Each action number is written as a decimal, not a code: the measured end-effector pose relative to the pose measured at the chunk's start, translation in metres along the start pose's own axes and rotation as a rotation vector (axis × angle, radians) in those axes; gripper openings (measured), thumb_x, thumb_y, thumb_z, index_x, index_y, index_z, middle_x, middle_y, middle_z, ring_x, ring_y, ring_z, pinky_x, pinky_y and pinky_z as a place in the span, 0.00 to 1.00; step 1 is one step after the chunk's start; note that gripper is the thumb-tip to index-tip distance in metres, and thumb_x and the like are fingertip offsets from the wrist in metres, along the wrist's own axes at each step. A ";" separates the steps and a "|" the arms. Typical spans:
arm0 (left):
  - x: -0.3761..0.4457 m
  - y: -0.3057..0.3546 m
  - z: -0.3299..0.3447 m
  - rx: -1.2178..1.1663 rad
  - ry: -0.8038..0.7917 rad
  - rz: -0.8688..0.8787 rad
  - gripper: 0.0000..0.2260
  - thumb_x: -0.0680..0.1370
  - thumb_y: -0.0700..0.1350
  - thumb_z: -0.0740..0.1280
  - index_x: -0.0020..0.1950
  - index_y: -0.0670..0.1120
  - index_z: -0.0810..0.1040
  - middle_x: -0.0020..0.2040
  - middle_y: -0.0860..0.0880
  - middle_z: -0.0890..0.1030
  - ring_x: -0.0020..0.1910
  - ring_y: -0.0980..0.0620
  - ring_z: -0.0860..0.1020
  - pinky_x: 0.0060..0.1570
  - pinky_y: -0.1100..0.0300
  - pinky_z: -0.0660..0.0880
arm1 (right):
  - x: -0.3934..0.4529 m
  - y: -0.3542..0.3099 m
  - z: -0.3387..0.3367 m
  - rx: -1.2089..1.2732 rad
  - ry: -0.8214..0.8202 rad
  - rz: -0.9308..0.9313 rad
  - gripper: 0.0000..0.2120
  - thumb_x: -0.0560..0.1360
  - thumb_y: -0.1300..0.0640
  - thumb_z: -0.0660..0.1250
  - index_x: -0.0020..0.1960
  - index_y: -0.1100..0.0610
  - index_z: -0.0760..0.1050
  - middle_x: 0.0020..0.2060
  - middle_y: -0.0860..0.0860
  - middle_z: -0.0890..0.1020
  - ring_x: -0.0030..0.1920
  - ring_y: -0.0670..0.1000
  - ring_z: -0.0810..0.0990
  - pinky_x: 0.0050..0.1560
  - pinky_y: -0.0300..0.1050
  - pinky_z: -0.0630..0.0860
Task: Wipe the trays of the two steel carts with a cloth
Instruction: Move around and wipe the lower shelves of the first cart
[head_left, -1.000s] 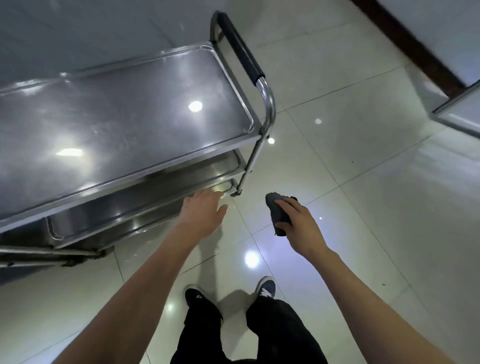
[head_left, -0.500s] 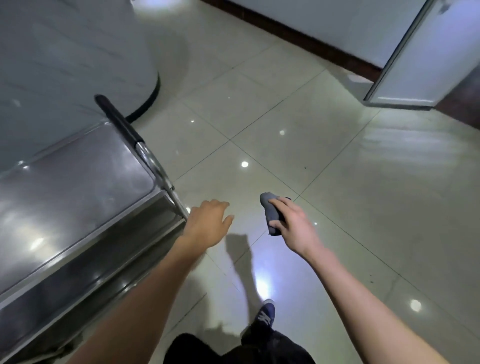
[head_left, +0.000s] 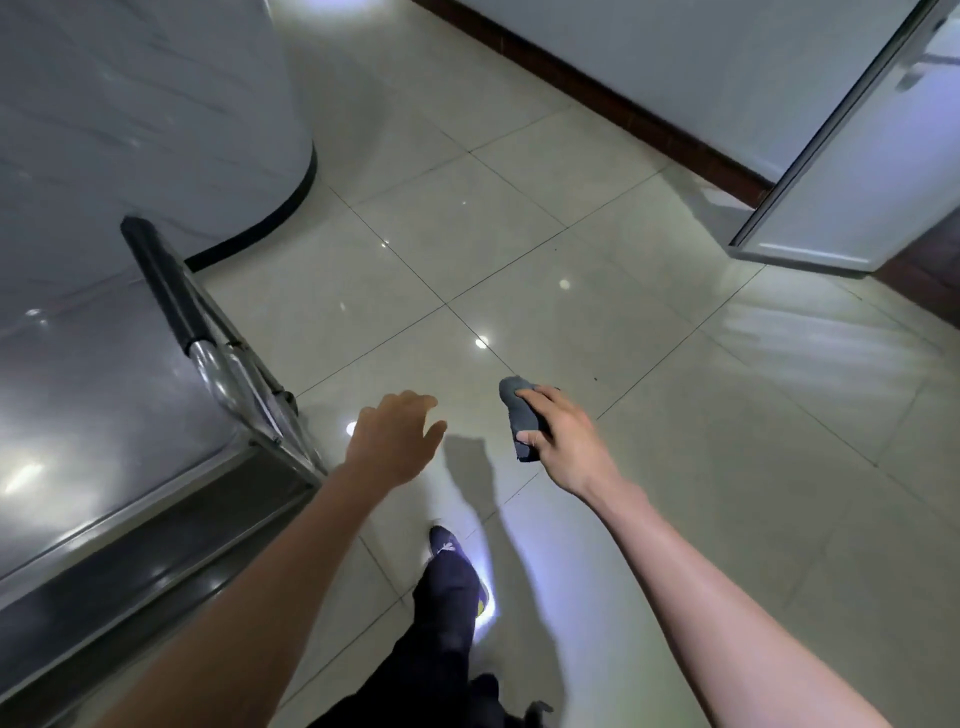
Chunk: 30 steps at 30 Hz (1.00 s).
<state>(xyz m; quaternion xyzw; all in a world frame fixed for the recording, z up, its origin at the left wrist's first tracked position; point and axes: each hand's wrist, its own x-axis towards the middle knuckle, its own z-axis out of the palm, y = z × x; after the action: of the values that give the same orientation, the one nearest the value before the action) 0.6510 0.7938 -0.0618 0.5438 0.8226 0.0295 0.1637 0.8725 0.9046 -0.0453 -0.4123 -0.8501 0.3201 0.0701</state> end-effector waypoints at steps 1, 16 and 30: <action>0.015 -0.003 -0.002 -0.009 0.004 -0.011 0.19 0.82 0.57 0.59 0.71 0.53 0.72 0.67 0.52 0.76 0.66 0.48 0.73 0.63 0.49 0.69 | 0.019 0.001 -0.002 -0.008 -0.012 -0.016 0.26 0.76 0.59 0.69 0.72 0.52 0.70 0.70 0.51 0.72 0.67 0.58 0.70 0.65 0.53 0.69; 0.211 -0.052 -0.081 -0.146 0.069 -0.112 0.18 0.82 0.56 0.59 0.70 0.52 0.73 0.64 0.51 0.78 0.62 0.48 0.76 0.60 0.51 0.72 | 0.248 -0.009 -0.070 -0.090 -0.020 -0.091 0.26 0.77 0.57 0.68 0.74 0.51 0.68 0.72 0.46 0.69 0.66 0.54 0.70 0.66 0.50 0.68; 0.414 -0.130 -0.144 -0.058 0.066 -0.269 0.20 0.83 0.57 0.57 0.73 0.53 0.70 0.69 0.51 0.76 0.65 0.48 0.75 0.61 0.50 0.71 | 0.537 -0.036 -0.070 -0.005 -0.131 -0.235 0.26 0.76 0.59 0.69 0.72 0.50 0.71 0.70 0.44 0.71 0.65 0.50 0.71 0.64 0.44 0.69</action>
<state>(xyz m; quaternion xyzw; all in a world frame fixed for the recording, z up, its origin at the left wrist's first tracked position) 0.3458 1.1344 -0.0533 0.4225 0.8917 0.0489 0.1545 0.5267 1.3229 -0.0460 -0.2883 -0.8960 0.3339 0.0504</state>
